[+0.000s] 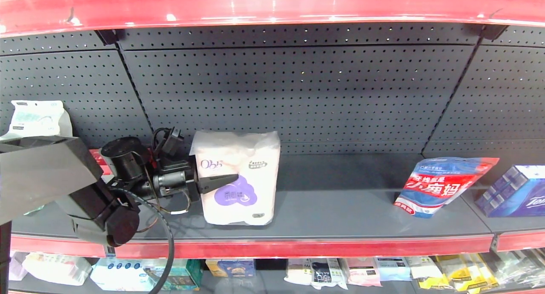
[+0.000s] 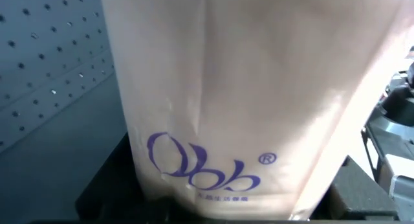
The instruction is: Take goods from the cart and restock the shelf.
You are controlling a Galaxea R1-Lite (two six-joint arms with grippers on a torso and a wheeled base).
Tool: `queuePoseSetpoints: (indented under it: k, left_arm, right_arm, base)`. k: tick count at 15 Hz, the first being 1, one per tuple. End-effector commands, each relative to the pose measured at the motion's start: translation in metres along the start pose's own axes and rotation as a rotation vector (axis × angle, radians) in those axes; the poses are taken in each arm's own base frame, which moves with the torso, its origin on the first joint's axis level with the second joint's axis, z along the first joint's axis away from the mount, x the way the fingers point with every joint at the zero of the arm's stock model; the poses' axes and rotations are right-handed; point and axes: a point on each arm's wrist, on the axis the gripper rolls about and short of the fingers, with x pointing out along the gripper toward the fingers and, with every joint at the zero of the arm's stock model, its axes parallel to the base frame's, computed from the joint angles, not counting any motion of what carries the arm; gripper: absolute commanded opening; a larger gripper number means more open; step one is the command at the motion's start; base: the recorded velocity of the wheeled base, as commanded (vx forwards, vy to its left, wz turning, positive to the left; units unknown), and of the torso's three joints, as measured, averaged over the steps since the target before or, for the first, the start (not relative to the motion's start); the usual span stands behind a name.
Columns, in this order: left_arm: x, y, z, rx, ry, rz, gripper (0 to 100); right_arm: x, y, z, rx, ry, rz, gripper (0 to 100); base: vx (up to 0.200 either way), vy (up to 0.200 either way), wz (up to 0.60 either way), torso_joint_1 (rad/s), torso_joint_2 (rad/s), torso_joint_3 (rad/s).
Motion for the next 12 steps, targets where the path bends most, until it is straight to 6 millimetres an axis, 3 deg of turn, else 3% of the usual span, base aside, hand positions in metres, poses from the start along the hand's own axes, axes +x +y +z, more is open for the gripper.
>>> queuePoseSetpoints:
  k: [1,6,12]
  left_arm:
    - [-0.002,-0.004,0.001,0.004,0.002,0.0,0]
    - [-0.007,-0.014,-0.017,0.0,0.043,0.002,0]
    - [-0.008,-0.012,-0.023,-0.009,0.049,0.036,0]
  right_arm:
    - [0.0,0.0,0.0,-0.002,0.0,-0.001,0]
    - [-0.001,-0.001,0.001,0.001,-0.006,-0.004,0]
    - [-0.003,-0.001,0.001,0.009,-0.021,-0.008,0]
  base:
    - [0.0,0.0,0.0,0.0,0.0,0.0]
    - [0.0,0.0,0.0,0.0,0.0,0.0]
    - [0.0,0.0,0.0,0.0,0.0,0.0]
